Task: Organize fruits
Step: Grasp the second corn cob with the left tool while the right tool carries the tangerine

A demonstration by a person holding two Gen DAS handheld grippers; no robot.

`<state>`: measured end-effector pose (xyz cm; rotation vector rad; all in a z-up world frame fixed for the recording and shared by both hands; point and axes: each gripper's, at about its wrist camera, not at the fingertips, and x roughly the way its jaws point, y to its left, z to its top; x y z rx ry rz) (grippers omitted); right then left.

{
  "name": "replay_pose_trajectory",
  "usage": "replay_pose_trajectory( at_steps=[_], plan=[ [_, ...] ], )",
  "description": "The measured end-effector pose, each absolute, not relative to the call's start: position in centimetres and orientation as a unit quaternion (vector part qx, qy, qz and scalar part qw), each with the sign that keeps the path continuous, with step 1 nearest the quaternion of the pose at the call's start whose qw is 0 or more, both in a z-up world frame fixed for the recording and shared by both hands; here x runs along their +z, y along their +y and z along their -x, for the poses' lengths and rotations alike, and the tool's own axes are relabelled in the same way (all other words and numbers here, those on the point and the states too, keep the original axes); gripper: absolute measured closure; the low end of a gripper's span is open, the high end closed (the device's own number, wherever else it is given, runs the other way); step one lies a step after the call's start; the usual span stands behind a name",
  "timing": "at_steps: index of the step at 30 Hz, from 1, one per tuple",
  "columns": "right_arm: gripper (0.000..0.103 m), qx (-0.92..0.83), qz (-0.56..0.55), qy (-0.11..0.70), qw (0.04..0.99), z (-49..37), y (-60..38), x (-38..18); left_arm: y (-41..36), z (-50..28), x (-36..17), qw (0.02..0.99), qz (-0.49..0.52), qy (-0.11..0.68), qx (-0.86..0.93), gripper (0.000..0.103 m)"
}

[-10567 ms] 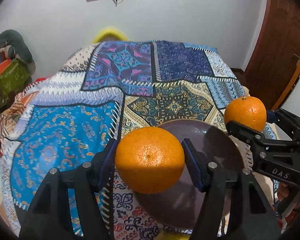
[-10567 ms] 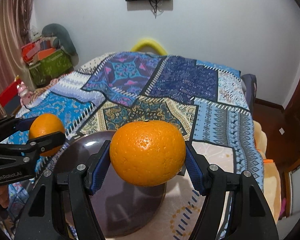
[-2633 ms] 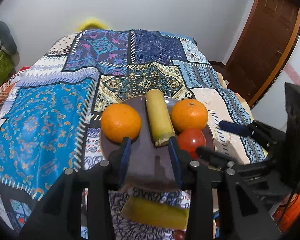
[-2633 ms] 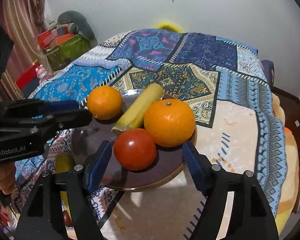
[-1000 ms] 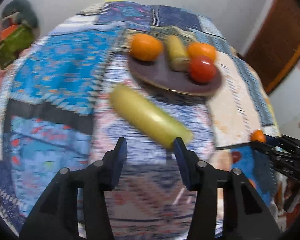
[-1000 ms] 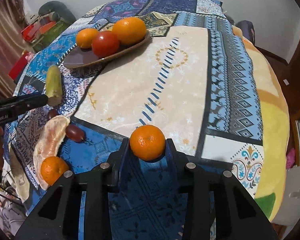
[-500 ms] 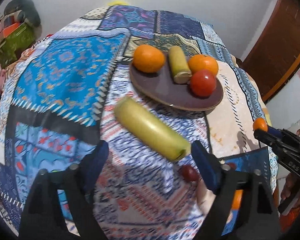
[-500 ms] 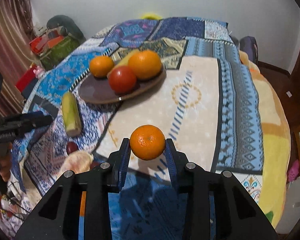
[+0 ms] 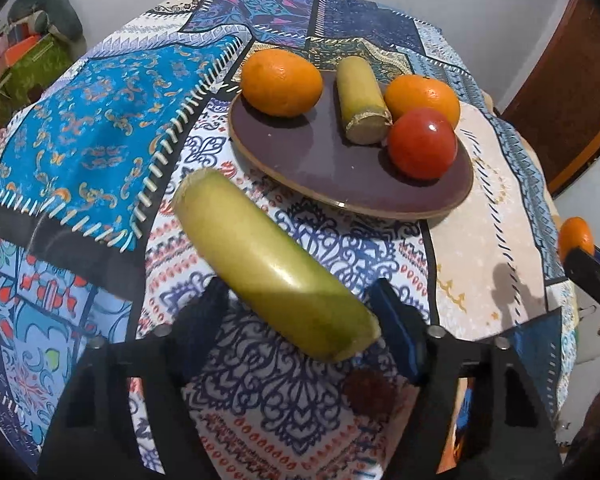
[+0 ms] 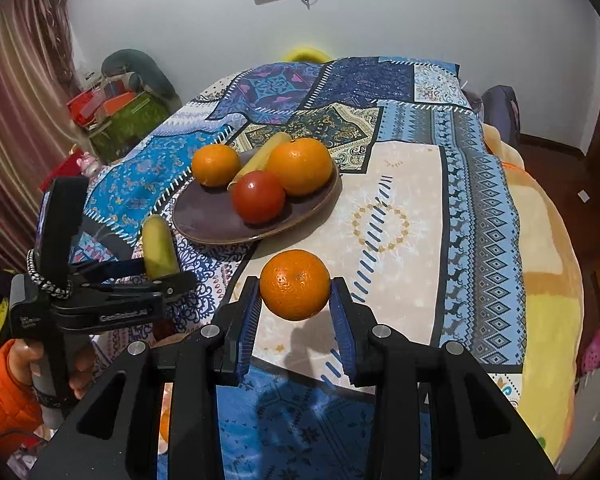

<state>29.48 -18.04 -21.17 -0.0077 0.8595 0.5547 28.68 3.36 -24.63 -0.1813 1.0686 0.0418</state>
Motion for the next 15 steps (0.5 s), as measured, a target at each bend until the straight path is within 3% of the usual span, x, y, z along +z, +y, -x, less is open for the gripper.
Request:
replay_pose_trajectory(
  at_steps=[2,8,15],
  plan=[
    [0.071,0.266,0.002,0.41,0.872,-29.4,-18.0,-21.1,3.7,-27.8,-24.4,0.859,0.086,0.505,0.017,0.046],
    [0.071,0.271,0.001,0.404,0.874,-29.1,-17.6,-20.5,5.4,-25.3,-23.8,0.858,0.084,0.506,0.006,0.063],
    [0.071,0.276,0.001,0.398,0.875,-28.9,-17.1,-20.2,6.5,-23.8,-23.3,0.853,0.036,0.52,-0.001,0.067]
  ],
)
